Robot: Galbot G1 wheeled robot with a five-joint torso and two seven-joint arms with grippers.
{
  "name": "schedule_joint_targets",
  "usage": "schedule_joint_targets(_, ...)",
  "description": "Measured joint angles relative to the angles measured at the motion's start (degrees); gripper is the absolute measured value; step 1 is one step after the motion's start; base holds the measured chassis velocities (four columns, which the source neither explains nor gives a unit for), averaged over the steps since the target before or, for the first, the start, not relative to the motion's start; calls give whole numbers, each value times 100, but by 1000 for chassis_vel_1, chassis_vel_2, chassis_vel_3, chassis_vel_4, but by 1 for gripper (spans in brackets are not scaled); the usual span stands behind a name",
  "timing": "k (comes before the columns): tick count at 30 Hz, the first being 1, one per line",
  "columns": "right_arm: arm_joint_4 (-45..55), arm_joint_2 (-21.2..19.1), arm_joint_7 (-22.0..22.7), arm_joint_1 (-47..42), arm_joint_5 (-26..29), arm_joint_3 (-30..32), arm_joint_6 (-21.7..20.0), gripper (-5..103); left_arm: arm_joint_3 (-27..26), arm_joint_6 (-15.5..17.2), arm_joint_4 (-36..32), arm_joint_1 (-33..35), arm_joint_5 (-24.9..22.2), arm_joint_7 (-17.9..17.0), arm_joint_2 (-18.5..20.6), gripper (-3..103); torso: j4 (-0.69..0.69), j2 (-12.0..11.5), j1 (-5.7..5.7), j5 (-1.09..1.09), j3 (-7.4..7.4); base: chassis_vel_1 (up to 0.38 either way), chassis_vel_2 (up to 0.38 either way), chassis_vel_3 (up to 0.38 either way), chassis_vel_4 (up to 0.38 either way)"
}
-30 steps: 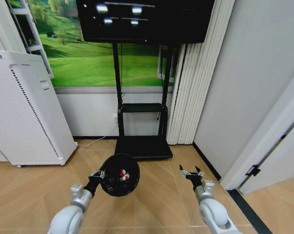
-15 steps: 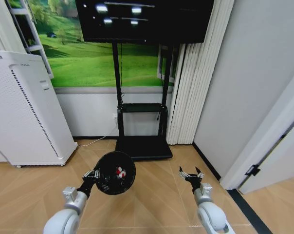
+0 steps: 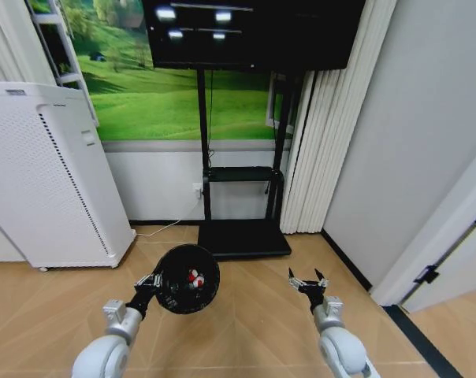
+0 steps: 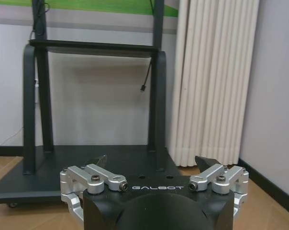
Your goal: Pick up the trash bin and place the garbage on the floor into it.
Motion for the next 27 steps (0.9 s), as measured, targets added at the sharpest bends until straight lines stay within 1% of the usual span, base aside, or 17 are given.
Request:
schedule_joint_targets(2,6,0,-3,-9,0,0,4,100,3,0,-1,-1,-1,-7,2,4,0,0,0,-1,-1,245,286,-243,-270)
schedule_joint_targets(3,19,0,-10,-22,-3,2,15,100,11,0,-4,-2,-3,-8,1,4,0,0,0,-8,0,261,286,-243,-276)
schedule_joint_targets(7,41,-1,-16,-63,-2,6,37,100,24,3,-30,16,-3,-9,-30,4,-1,0,0,-1,0,268,282,-273,-280)
schedule_joint_targets(9,43,-1,-16,-68,-2,7,40,100,25,4,-30,23,-2,-8,-35,4,0,0,0,-2,-1,300,284,-282,-277)
schedule_joint_targets(10,52,-5,-16,-77,-2,17,53,100,28,4,-39,35,0,-9,-42,4,0,0,1,-5,0,248,250,-243,-260)
schedule_joint_targets(11,53,-6,-16,-87,0,17,56,100,30,4,-46,40,1,-10,-42,4,0,-1,0,-1,0,266,250,-239,-266)
schedule_joint_targets(12,54,-8,-14,-93,-2,23,68,100,31,4,-54,44,1,-13,-42,4,0,0,0,-8,-1,251,253,-239,-266)
schedule_joint_targets(13,54,-8,-14,-93,-2,23,68,100,31,4,-54,44,1,-13,-42,4,0,0,0,-8,-1,251,253,-239,-266)
schedule_joint_targets(15,54,-8,-14,-109,-19,23,106,100,34,3,-80,54,2,-16,-42,4,0,-1,0,2,0,238,240,-227,-219)
schedule_joint_targets(16,56,-8,-14,-124,-28,26,110,100,36,4,-92,59,2,-19,-43,4,0,0,0,-3,-1,225,215,-204,-201)
schedule_joint_targets(17,56,-8,-14,-124,-28,26,110,100,36,4,-92,59,2,-19,-43,4,0,0,0,-3,-1,225,215,-204,-201)
schedule_joint_targets(18,69,-8,-14,-139,-38,27,115,100,37,3,-98,65,2,-19,-47,4,0,0,0,-9,-1,178,215,-204,-212)
schedule_joint_targets(19,78,-4,-14,-165,-45,27,120,100,43,4,-105,79,2,-18,-53,4,0,0,0,-1,0,177,177,-190,-192)
schedule_joint_targets(22,87,5,-13,-186,-49,27,126,100,48,3,-122,92,2,-19,-54,4,-1,0,0,-6,-1,174,149,-168,-195)
schedule_joint_targets(24,88,21,-13,-191,-58,27,154,100,51,4,-126,100,1,-18,-53,4,-1,0,0,-5,0,192,167,-157,-160)
schedule_joint_targets(25,87,27,-14,-192,-73,27,170,100,50,4,-130,101,1,-19,-49,4,-1,0,0,0,0,192,147,-166,-160)
schedule_joint_targets(27,89,30,-17,-195,-94,32,175,100,47,4,-137,101,-1,-20,-46,4,0,0,0,-4,-1,128,147,-125,-139)
